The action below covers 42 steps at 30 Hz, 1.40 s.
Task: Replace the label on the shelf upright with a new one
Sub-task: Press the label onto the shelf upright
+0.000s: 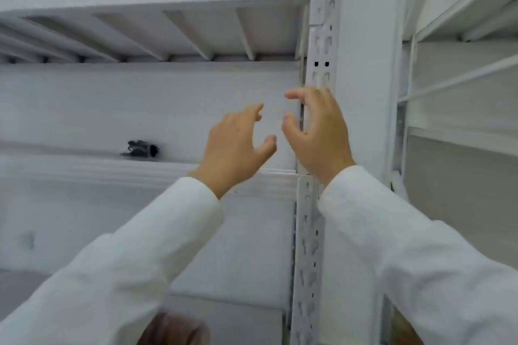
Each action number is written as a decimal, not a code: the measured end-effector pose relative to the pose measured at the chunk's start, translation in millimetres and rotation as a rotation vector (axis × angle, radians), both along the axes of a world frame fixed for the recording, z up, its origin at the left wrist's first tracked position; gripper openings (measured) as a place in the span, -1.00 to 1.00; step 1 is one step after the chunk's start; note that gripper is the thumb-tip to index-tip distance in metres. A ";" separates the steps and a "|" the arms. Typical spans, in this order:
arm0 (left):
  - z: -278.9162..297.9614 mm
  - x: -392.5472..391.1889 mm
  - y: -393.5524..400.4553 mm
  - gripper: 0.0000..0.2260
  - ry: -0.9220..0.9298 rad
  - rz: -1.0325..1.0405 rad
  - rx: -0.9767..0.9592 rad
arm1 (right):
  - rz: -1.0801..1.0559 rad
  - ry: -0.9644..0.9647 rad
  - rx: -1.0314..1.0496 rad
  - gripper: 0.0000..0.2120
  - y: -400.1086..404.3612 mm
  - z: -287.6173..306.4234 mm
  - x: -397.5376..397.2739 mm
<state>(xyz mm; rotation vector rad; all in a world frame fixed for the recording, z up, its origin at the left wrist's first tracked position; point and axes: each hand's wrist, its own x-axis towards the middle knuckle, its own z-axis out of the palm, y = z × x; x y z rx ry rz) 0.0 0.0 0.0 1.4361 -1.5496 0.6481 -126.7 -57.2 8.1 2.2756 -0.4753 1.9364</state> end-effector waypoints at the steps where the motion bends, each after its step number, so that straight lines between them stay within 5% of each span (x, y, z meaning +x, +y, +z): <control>1: -2.8 -1.6 3.5 -0.51 0.032 -0.006 0.035 | -0.008 -0.067 0.023 -0.73 1.5 -2.5 -13.5; 8: -22.8 -8.7 -20.6 -0.49 0.115 -0.234 0.242 | -0.023 -0.139 0.290 -0.85 -43.0 -26.2 -56.6; 15: -8.6 5.6 -105.9 -0.20 0.166 -0.422 0.540 | 0.382 -0.262 0.602 -0.89 -107.9 -12.4 -22.0; 21: -9.9 -0.5 -120.5 -0.66 0.217 -0.635 0.558 | 0.532 -0.223 0.508 -0.86 -109.5 -20.9 -11.6; 32: -13.5 1.3 -119.0 -0.69 0.255 -0.673 0.547 | 0.200 0.015 0.408 -0.74 -92.8 -41.6 -56.7; 42: -12.7 4.6 -119.4 -0.70 0.265 -0.701 0.578 | -0.134 0.190 -0.109 -0.90 -89.0 -30.2 -58.1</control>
